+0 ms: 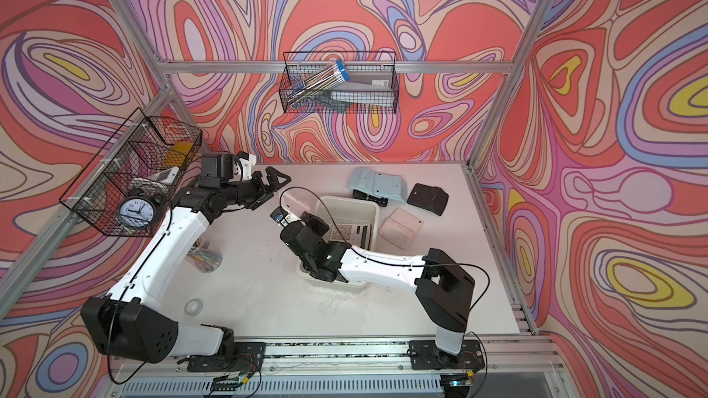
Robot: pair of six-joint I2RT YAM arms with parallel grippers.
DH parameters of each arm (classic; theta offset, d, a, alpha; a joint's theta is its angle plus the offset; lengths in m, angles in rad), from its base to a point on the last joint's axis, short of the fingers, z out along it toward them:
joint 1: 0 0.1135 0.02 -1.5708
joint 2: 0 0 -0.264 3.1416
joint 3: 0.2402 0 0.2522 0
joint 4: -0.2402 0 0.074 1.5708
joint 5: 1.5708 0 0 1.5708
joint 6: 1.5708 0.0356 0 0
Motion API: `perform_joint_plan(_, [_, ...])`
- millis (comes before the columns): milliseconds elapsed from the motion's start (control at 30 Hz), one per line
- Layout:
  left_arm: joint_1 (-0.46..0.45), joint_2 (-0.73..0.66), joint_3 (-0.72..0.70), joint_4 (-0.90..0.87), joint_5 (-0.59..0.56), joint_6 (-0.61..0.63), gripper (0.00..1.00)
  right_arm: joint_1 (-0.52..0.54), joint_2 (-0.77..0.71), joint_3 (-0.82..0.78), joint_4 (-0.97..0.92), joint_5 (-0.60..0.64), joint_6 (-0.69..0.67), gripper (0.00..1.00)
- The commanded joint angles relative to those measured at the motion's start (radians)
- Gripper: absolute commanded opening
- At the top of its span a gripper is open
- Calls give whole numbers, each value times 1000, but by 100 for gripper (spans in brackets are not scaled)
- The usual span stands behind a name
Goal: Put the calculator in the storage box
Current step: Pick up the calculator from the center of the board, then place the calculator in the storage box.
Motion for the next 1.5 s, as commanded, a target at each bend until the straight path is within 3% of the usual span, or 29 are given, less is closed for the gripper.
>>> perform_joint_plan(0, [-5, -67, 57, -77, -116, 73, 99, -15, -100, 24, -72, -84, 153, 0])
perform_joint_plan(200, [-5, -142, 37, -97, -228, 120, 99, -88, -208, 41, -233, -274, 377, 0])
perform_joint_plan(533, [-8, -176, -151, 32, -92, 97, 99, -280, -363, 17, -479, -641, 725, 0])
perform_joint_plan(800, [-42, -140, -239, 89, -80, 86, 99, -453, -405, -57, -551, -906, 968, 0])
perform_joint_plan(1033, [-54, -112, -300, 139, -57, 62, 99, -476, -278, 12, -714, -940, 1079, 0])
perform_joint_plan(1467, [-82, -70, -365, 195, -36, 50, 99, -476, -112, 80, -756, -948, 1225, 0])
